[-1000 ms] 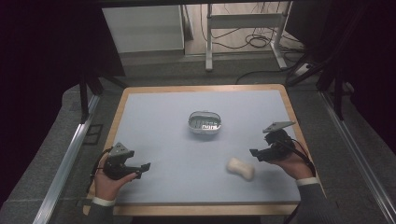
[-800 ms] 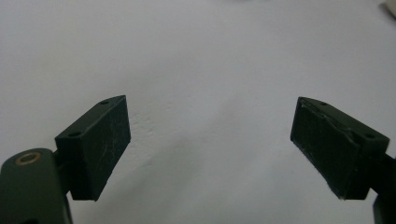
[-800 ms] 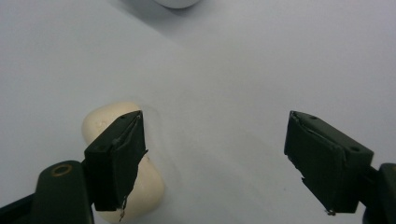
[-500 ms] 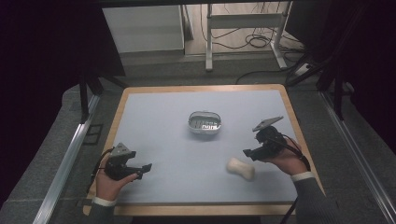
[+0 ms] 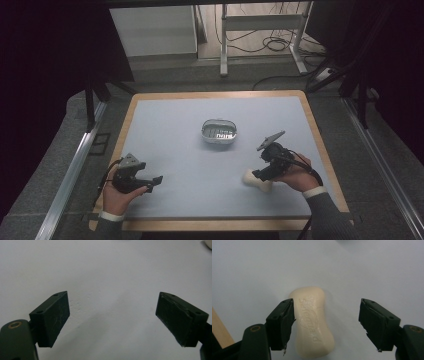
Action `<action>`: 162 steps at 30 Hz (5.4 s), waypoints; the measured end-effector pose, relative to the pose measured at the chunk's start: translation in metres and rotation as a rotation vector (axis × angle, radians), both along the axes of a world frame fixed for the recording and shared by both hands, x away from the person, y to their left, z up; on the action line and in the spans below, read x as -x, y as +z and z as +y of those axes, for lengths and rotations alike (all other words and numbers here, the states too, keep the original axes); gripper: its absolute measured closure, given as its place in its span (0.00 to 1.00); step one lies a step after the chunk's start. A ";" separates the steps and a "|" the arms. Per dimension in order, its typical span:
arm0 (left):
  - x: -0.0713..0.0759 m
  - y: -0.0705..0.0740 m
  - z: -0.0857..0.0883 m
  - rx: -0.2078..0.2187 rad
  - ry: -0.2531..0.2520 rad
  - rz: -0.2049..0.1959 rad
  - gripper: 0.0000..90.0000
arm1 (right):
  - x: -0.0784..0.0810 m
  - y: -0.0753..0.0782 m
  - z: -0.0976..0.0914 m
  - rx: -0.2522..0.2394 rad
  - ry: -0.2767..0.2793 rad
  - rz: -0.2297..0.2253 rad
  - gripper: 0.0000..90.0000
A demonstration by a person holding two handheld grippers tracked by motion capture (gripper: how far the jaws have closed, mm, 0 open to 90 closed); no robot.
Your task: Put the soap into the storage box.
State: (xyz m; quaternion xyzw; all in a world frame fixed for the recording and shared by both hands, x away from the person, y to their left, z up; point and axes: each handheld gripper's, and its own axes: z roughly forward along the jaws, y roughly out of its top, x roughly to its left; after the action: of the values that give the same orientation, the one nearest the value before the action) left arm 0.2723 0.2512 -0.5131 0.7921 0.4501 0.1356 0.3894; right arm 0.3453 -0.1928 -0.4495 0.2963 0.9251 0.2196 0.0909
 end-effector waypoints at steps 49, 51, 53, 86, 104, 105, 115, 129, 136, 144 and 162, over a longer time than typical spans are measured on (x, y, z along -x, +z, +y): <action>0.000 0.000 0.002 -0.016 0.003 -0.001 0.13 | 0.001 -0.029 0.029 0.271 0.094 0.085 0.55; 0.000 0.000 0.002 -0.015 0.003 -0.001 0.13 | 0.000 -0.024 0.028 0.266 0.088 0.077 0.55; 0.000 0.001 0.002 -0.017 0.002 -0.003 0.13 | 0.000 -0.022 0.027 0.260 0.087 0.068 0.55; -0.001 0.000 0.002 -0.027 0.000 0.000 0.13 | -0.031 0.014 0.024 0.169 0.037 -0.014 0.55; -0.001 0.000 0.003 -0.030 -0.001 -0.002 0.13 | -0.043 0.022 0.040 0.151 0.061 -0.037 0.55; -0.001 0.000 0.003 -0.030 -0.001 -0.003 0.13 | -0.044 0.023 0.041 0.146 0.063 -0.039 0.55; -0.001 0.000 0.003 -0.023 0.003 -0.003 0.13 | -0.049 0.028 0.048 0.148 0.073 -0.061 0.55; -0.001 -0.001 0.002 -0.033 0.000 0.001 0.13 | -0.059 0.034 0.057 0.128 0.071 -0.071 0.55; -0.001 0.000 0.003 -0.030 0.002 -0.001 0.13 | -0.065 0.035 0.060 0.126 0.071 -0.070 0.55; -0.001 0.000 0.003 -0.030 0.000 -0.001 0.13 | -0.073 0.037 0.069 0.126 0.076 -0.072 0.55; -0.001 0.000 0.003 -0.032 -0.005 -0.003 0.13 | -0.092 0.038 0.081 0.129 0.096 -0.080 0.55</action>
State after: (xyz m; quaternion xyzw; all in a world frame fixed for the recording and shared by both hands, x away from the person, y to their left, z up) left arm 0.2733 0.2547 -0.5131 0.7990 0.4454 0.1430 0.3777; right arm 0.4368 -0.1121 -0.4113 0.2360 0.9460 0.1755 0.1361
